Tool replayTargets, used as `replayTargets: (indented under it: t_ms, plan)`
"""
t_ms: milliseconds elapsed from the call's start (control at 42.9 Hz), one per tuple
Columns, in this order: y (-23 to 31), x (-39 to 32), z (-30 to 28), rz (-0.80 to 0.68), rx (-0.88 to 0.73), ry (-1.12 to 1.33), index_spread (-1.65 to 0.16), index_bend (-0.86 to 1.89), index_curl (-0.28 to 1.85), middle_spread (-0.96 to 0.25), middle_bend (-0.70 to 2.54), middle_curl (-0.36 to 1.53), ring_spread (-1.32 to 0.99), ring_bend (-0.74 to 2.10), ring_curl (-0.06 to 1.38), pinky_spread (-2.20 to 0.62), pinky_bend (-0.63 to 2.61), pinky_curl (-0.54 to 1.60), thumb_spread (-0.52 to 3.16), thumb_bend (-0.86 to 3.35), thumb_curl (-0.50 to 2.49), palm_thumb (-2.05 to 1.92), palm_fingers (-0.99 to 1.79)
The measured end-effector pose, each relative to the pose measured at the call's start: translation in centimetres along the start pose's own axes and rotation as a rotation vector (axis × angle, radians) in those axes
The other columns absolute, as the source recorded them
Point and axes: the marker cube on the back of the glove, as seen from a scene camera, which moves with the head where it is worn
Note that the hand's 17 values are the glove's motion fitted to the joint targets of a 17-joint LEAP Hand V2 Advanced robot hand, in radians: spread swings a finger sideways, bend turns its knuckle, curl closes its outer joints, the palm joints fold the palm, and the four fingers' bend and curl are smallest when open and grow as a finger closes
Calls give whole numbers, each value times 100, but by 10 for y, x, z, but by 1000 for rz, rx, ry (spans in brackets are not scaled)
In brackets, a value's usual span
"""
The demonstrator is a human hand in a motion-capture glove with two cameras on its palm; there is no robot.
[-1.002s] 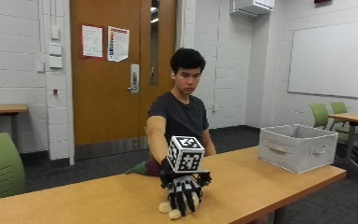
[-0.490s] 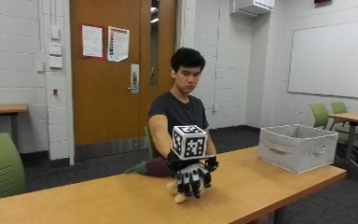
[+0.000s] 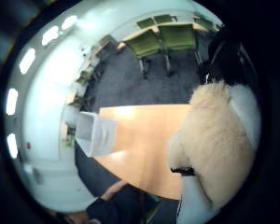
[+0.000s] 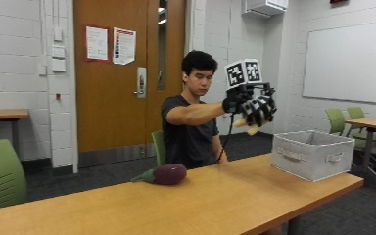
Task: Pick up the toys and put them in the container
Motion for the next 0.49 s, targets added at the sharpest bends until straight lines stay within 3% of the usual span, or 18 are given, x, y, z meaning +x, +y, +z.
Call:
replayTargets:
  t_ms: [350, 490]
  plan:
    - [-16, -234, -58, -279, 78, -135, -43, 16, 61, -37, 53, 40, -44, 96, 46, -47, 86, 36, 76, 13, 72, 67, 109]
    - [-7, -331, -63, -457, 62, -233, -44, 16, 65, -37, 52, 42, -44, 97, 46, -47, 86, 36, 76, 10, 75, 66, 109]
